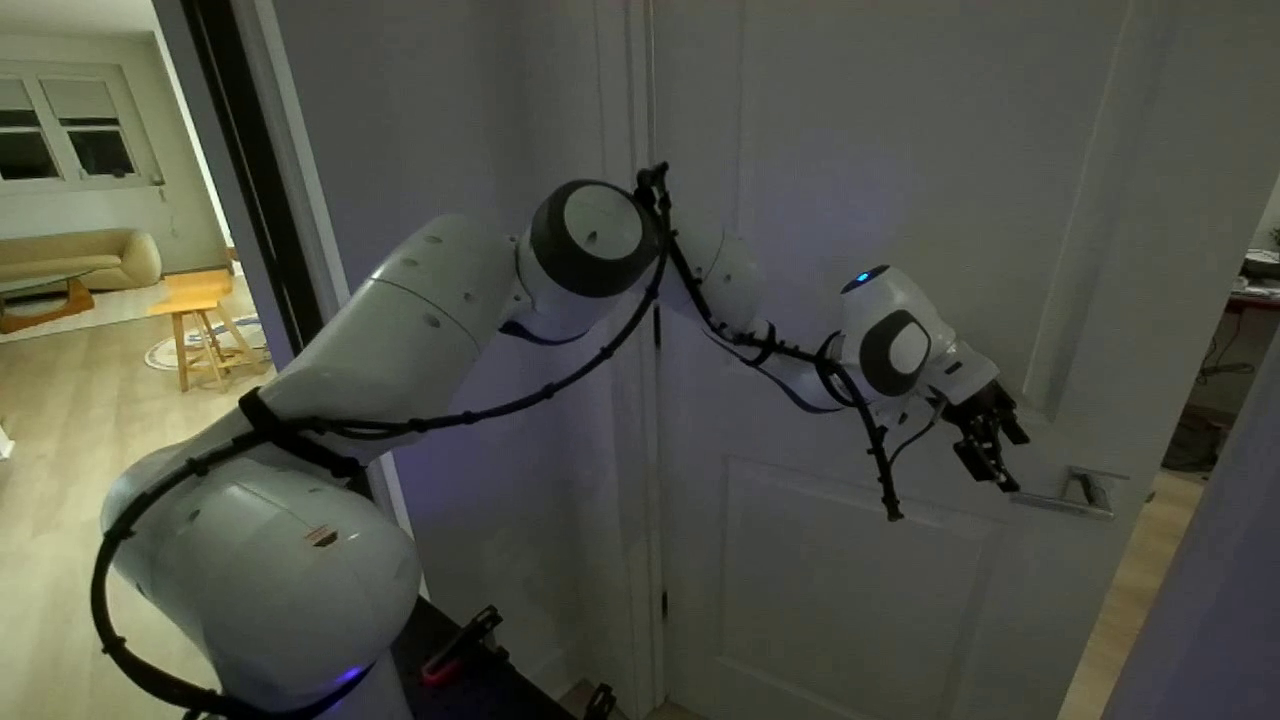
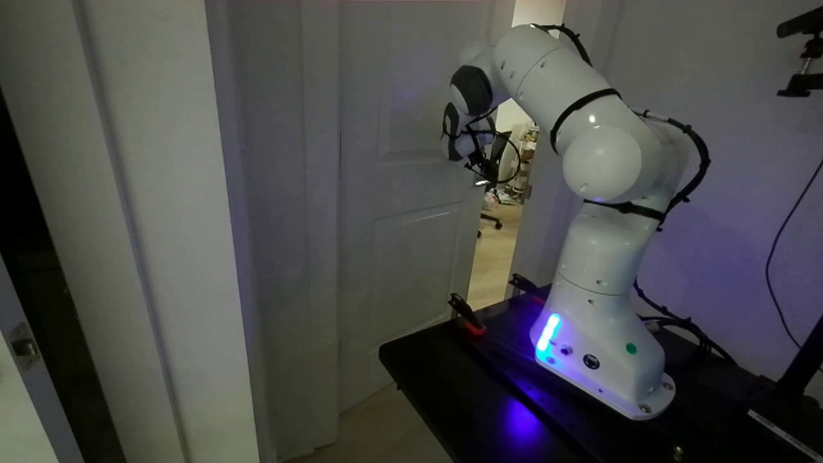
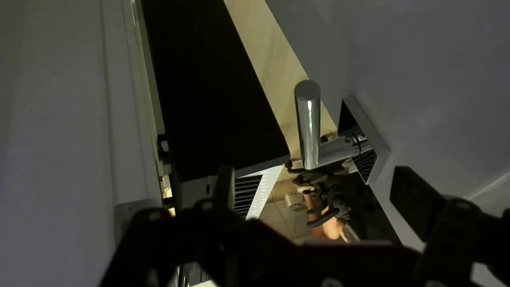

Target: Open the door

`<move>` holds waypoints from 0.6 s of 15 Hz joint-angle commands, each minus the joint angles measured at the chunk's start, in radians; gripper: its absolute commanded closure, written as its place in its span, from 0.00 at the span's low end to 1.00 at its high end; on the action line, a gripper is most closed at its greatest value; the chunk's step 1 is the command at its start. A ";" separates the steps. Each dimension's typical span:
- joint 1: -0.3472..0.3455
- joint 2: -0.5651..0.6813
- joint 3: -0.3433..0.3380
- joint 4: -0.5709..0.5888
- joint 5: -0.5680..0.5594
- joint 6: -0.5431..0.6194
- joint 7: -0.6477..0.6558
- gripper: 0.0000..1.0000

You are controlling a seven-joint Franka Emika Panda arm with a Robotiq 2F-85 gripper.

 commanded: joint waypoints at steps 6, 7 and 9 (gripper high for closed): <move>0.095 -0.378 0.000 -0.276 -0.210 -0.188 -0.197 0.00; 0.099 -0.417 0.003 -0.289 -0.243 -0.223 -0.210 0.00; 0.114 -0.502 0.007 -0.325 -0.317 -0.289 -0.229 0.00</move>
